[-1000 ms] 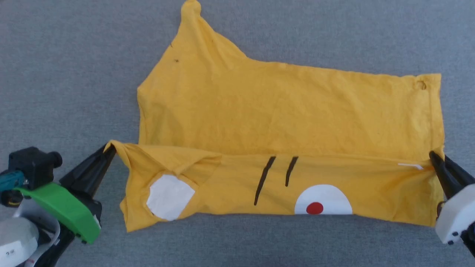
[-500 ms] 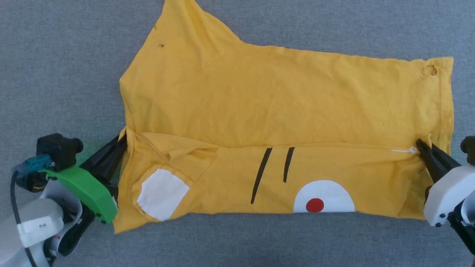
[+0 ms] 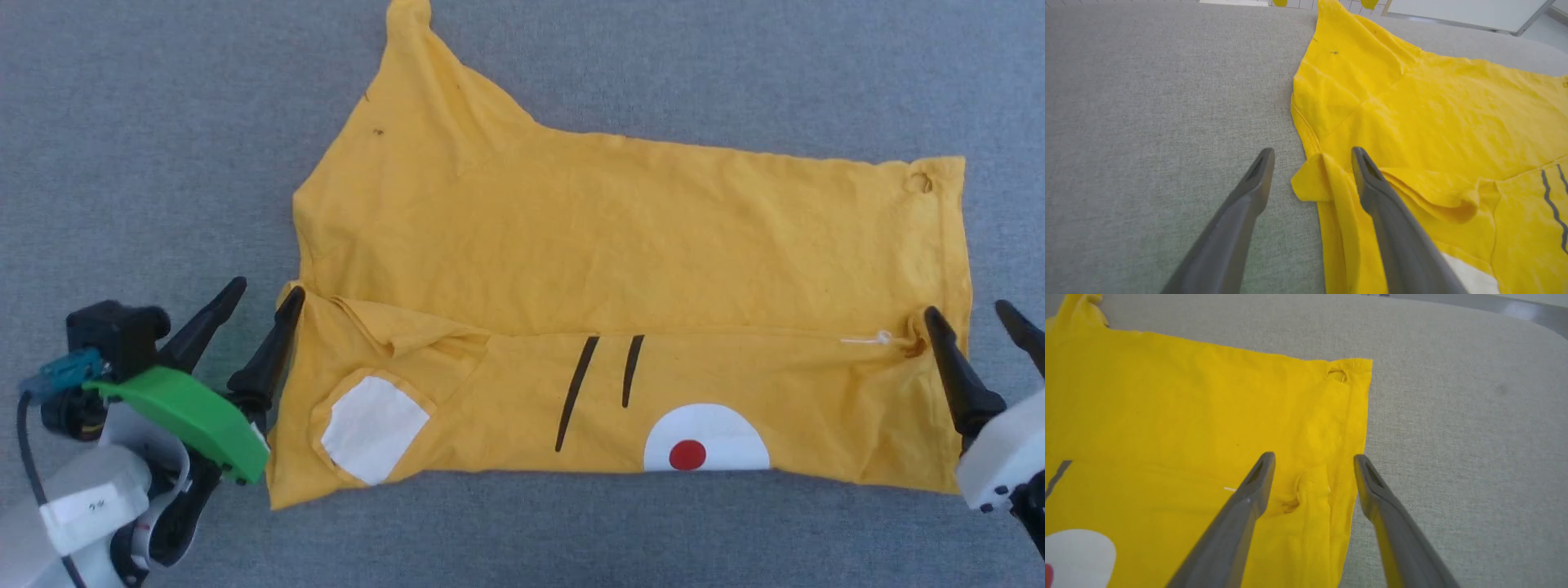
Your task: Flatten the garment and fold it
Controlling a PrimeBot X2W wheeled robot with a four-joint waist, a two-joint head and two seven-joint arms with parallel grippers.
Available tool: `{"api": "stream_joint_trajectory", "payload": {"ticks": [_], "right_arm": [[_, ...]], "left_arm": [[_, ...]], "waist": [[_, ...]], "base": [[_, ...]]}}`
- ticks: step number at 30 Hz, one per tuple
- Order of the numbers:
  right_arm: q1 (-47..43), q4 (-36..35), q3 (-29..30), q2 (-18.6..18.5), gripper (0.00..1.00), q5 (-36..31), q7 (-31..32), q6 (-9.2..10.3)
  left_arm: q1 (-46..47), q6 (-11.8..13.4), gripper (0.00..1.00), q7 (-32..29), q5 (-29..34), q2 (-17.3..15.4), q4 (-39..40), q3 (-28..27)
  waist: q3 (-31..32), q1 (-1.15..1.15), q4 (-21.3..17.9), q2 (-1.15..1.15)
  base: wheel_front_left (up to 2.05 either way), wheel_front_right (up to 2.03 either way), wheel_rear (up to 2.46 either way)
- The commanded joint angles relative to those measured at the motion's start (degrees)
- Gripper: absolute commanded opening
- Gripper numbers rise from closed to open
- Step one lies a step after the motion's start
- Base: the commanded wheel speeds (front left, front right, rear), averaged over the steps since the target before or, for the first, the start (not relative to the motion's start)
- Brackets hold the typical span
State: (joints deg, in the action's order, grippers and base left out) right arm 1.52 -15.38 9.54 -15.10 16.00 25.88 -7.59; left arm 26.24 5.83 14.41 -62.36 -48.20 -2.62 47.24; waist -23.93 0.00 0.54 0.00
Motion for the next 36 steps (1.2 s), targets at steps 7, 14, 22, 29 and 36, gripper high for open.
{"api": "stream_joint_trajectory", "payload": {"ticks": [7,14,22,29,36], "right_arm": [[-5.93,-4.65,3.65,6.13,1.0,-5.61,-8.44,0.1],[-10.24,-4.01,5.51,11.51,1.0,-12.67,-21.09,0.1],[-12.91,1.05,7.16,12.2,1.0,-11.07,-27.76,0.1],[-12.33,1.49,7.16,12.21,1.0,-11.63,-27.61,0.1],[-11.69,1.43,6.23,12.22,1.0,-11.37,-26.51,0.1]], "left_arm": [[-13.78,7.52,1.0,0.57,8.03,5.21,9.88,-17.31],[-28.06,7.59,1.0,0.58,24.33,18.29,17.69,-31.99],[-36.89,2.37,1.0,0.58,31.82,27.67,14.83,-38.58],[-36.62,-1.15,1.0,-6.3,31.04,25.94,11.85,-34.75],[-33.56,-1.77,1.0,-17.02,29.88,24.62,10.44,-30.77]], "waist": [[5.84,0.0,1.94,0.0],[8.27,0.0,2.29,0.0],[10.38,0.0,2.06,0.0],[10.57,0.0,2.48,0.0],[8.46,0.0,2.86,0.0]], "base": [[0.0,0.0,0.0],[0.0,0.0,0.0],[0.0,0.0,0.0],[0.0,0.0,0.0],[0.0,0.0,0.0]]}}
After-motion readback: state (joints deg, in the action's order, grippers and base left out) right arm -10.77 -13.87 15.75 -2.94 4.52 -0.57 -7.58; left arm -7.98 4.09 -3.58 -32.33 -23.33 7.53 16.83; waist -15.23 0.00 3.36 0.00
